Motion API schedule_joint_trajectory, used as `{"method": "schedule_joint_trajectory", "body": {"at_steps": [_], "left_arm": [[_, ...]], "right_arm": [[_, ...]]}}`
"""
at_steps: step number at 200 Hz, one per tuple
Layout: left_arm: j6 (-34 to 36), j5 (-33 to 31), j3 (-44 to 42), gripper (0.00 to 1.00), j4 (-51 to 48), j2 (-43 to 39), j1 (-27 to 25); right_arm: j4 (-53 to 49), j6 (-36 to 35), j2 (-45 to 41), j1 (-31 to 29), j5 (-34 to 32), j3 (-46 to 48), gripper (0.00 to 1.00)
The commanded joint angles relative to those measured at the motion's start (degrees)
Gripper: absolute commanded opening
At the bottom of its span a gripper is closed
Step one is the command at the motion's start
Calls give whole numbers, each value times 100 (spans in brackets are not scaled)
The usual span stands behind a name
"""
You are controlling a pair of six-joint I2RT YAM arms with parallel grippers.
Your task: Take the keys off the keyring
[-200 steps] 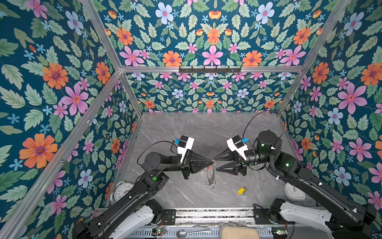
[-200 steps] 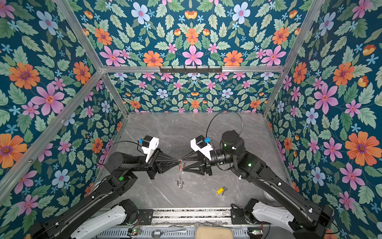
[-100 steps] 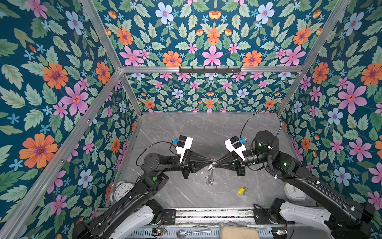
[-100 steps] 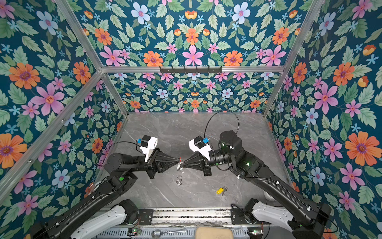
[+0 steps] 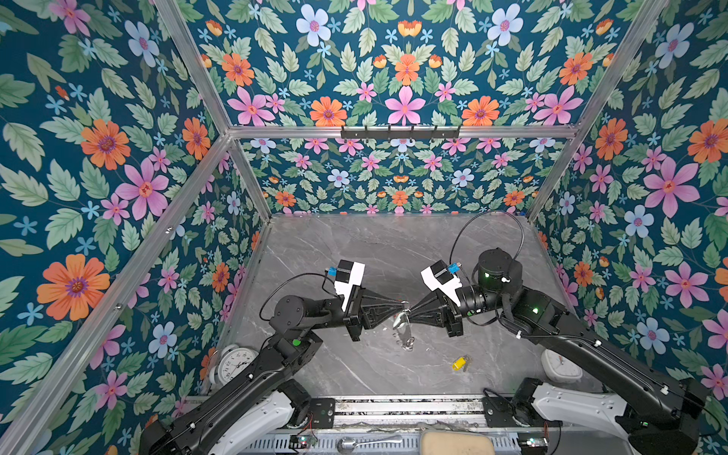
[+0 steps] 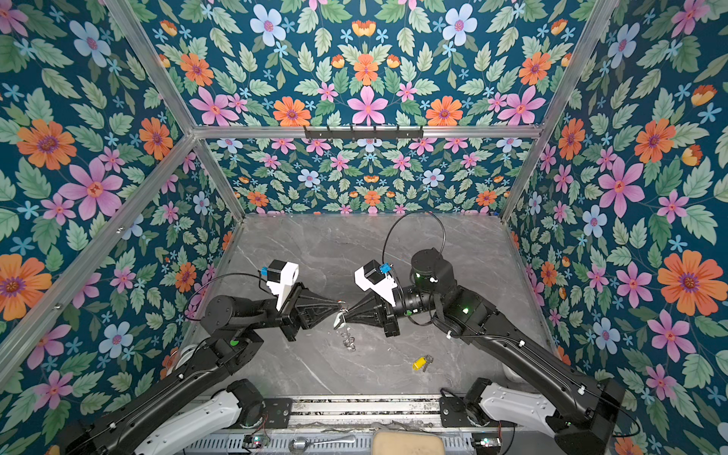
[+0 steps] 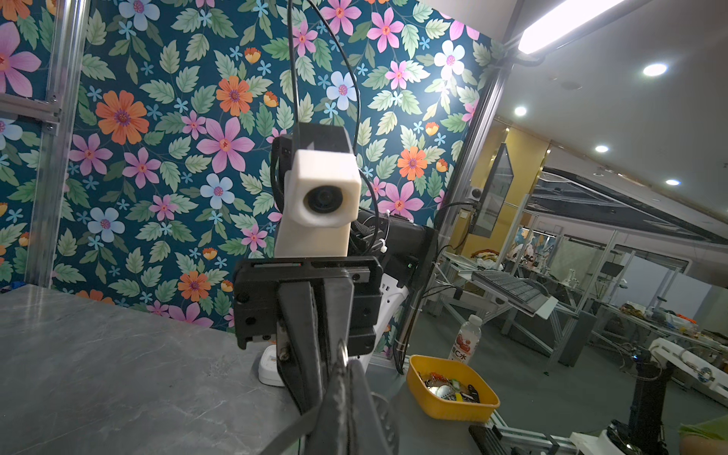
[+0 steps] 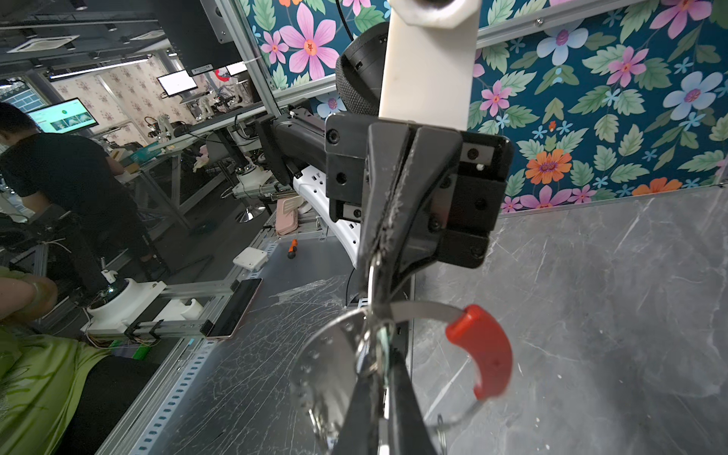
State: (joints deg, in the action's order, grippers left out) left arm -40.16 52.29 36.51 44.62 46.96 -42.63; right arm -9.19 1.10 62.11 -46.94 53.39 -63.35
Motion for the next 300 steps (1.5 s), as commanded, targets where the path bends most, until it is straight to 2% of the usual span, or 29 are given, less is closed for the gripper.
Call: {"method": "schedule_joint_trajectory", "body": {"at_steps": [1,50,72,78,99,116,142,163,184,258,300], "left_arm": [[-6,-272,-56,0,750,-7,-3],[214,-332,-125,0,667,-55,5],[358,-321,-113,0,451,-138,4],[425,-343,-106,0,387,-167,4],[465,-466,-239,0,590,-262,-7],[465,-613,-374,0,838,-284,-4],[317,-808,-542,0,1418,-232,-7],[325,-1026,-633,0,1649,-211,-6],[358,-1186,-689,0,1832,-167,-2],[455,-1491,-744,0,1981,28,-8],[513,-1650,-760,0,1954,26,-4]], "right_arm": [[27,151,120,-50,-8,16,0],[20,265,126,-69,-334,-1,0],[-552,-32,-94,-69,-628,-161,35],[-685,-108,-190,-69,-801,-180,41],[-806,-225,-641,-70,-1333,-196,50],[-146,73,-937,-70,-1702,-46,54],[1246,982,-887,-70,-2122,190,54],[2180,1700,-649,-69,-2116,355,54],[2745,2064,-480,-75,-2033,511,52],[3040,2288,-221,-131,-1495,508,40],[2904,2289,-160,-138,-1391,508,24]]}}
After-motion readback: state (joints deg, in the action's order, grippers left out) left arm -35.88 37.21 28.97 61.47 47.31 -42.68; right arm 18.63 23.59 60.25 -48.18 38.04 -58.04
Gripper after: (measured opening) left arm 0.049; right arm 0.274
